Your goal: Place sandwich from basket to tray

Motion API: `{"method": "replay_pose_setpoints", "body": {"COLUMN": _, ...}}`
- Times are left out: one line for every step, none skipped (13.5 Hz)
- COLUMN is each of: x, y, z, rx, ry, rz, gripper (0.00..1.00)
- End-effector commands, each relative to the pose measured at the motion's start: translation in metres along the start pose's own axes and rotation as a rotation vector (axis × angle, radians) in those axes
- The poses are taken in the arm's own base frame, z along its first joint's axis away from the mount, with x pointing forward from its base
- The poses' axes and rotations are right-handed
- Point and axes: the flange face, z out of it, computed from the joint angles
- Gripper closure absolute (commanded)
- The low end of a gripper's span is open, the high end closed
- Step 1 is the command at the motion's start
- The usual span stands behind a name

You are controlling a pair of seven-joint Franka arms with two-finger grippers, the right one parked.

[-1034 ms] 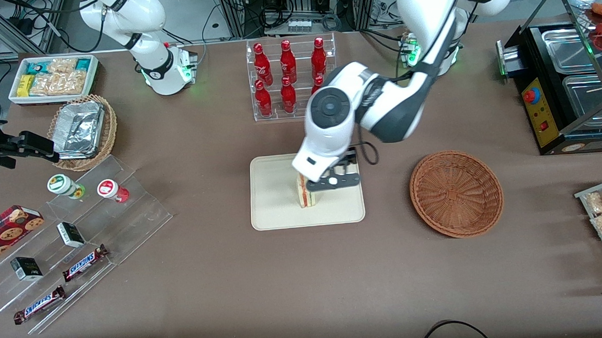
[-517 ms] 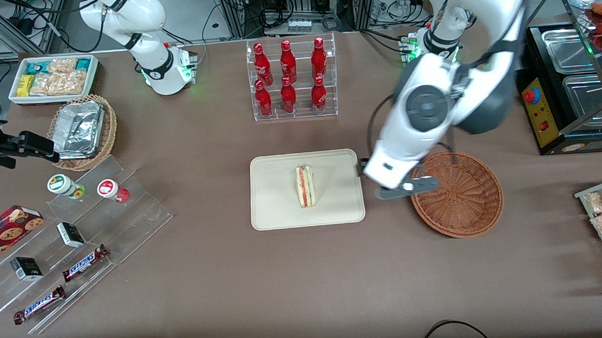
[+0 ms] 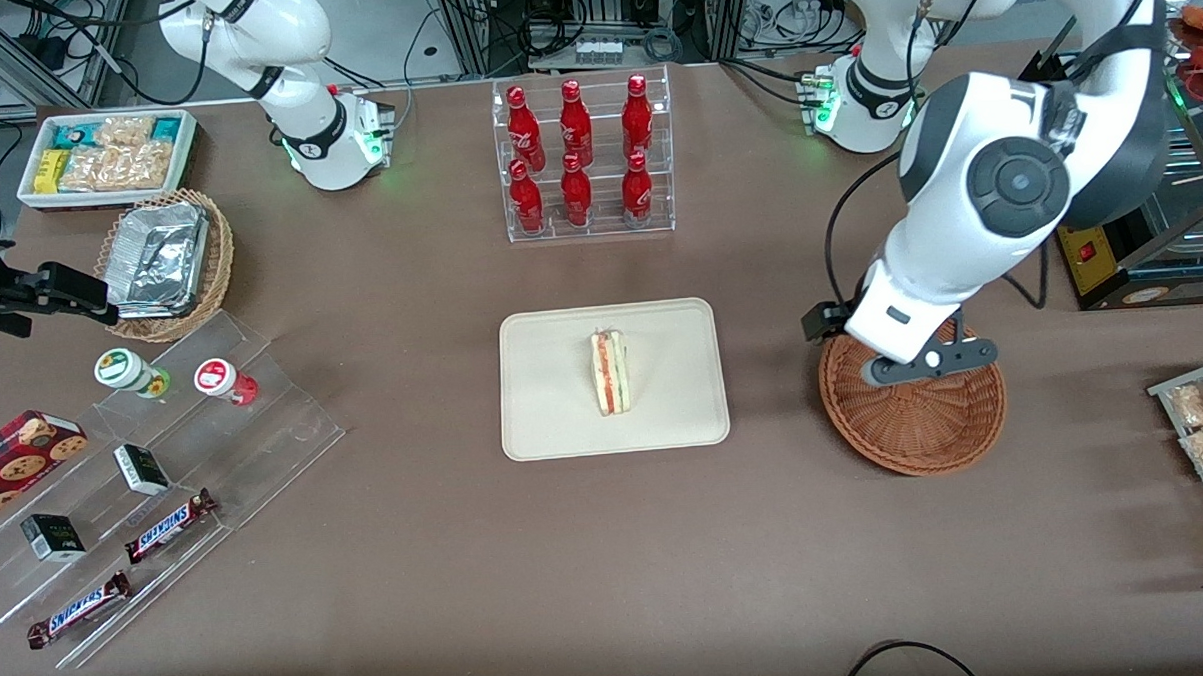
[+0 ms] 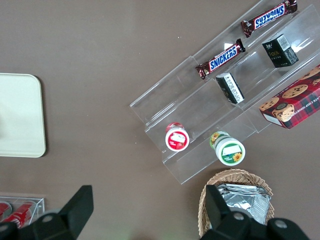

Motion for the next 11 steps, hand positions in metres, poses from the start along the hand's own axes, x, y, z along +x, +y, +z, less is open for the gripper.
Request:
{"method": "replay_pose_setpoints", "body": {"x": -0.023, "y": -0.023, "z": -0.004, "rx": 0.0, "ry": -0.014, "rz": 0.055, "gripper": 0.0}}
{"method": "replay_pose_setpoints", "body": {"x": -0.024, "y": -0.026, "z": 0.0, "rx": 0.002, "ry": -0.021, "rz": 0.079, "gripper": 0.0}}
{"method": "replay_pose_setpoints", "body": {"x": -0.024, "y": -0.03, "z": -0.004, "rx": -0.001, "ry": -0.014, "rz": 0.081, "gripper": 0.0}}
{"method": "replay_pose_setpoints", "body": {"x": -0.012, "y": -0.061, "z": -0.007, "rx": -0.008, "ry": -0.015, "rz": 0.036, "gripper": 0.0}}
{"method": "replay_pose_setpoints", "body": {"x": -0.018, "y": -0.056, "z": -0.015, "rx": -0.012, "ry": -0.008, "rz": 0.078, "gripper": 0.0}}
{"method": "replay_pose_setpoints", "body": {"x": -0.018, "y": -0.072, "z": -0.019, "rx": -0.005, "ry": -0.035, "rz": 0.073, "gripper": 0.0}}
{"method": "replay_pose_setpoints", "body": {"x": -0.022, "y": -0.081, "z": -0.028, "rx": -0.002, "ry": -0.039, "rz": 0.083, "gripper": 0.0}}
{"method": "replay_pose_setpoints", "body": {"x": -0.024, "y": -0.091, "z": -0.035, "rx": -0.005, "ry": -0.038, "rz": 0.093, "gripper": 0.0}}
{"method": "replay_pose_setpoints", "body": {"x": -0.03, "y": -0.099, "z": -0.042, "rx": 0.001, "ry": -0.052, "rz": 0.099, "gripper": 0.0}}
{"method": "replay_pose_setpoints", "body": {"x": -0.034, "y": -0.105, "z": -0.049, "rx": 0.004, "ry": -0.059, "rz": 0.103, "gripper": 0.0}}
{"method": "replay_pose_setpoints", "body": {"x": -0.038, "y": -0.114, "z": -0.056, "rx": 0.006, "ry": -0.061, "rz": 0.101, "gripper": 0.0}}
